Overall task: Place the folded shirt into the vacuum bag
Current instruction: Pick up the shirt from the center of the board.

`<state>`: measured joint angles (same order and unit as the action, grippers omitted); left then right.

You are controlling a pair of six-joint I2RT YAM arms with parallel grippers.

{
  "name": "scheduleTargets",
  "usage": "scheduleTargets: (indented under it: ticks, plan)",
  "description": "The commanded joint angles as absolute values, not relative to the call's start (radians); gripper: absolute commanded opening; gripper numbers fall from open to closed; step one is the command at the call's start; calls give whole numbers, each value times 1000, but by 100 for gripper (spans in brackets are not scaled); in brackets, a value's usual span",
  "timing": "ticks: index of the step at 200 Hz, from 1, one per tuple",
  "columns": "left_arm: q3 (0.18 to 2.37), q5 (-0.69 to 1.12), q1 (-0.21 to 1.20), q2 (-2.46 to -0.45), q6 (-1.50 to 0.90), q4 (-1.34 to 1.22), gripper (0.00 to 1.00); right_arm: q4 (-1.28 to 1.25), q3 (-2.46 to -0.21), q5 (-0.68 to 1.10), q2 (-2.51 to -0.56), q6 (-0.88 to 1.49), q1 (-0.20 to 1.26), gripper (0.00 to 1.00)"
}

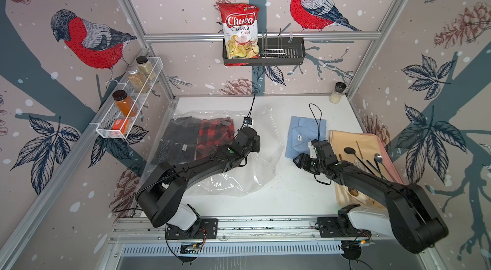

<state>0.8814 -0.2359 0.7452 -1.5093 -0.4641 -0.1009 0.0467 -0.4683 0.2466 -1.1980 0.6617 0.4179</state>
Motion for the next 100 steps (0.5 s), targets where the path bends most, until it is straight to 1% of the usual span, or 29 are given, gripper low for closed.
scheduleTargets:
  ticks: [1, 27, 40, 75, 100]
  plan:
    - [895, -217, 749, -1529, -457, -126, 0, 50, -513, 288, -1175, 666, 414, 64]
    - [912, -216, 752, -1567, -456, -132, 0, 12, -592, 338, -1248, 638, 392, 61]
    - [921, -223, 752, -1588, -454, -138, 0, 7, -637, 359, -1346, 618, 380, 59]
    - [952, -229, 752, -1627, -446, -129, 0, -47, -689, 413, -1525, 594, 370, 55]
    - [957, -237, 752, -1631, -443, -123, 0, -1, -670, 352, -1586, 588, 383, 53]
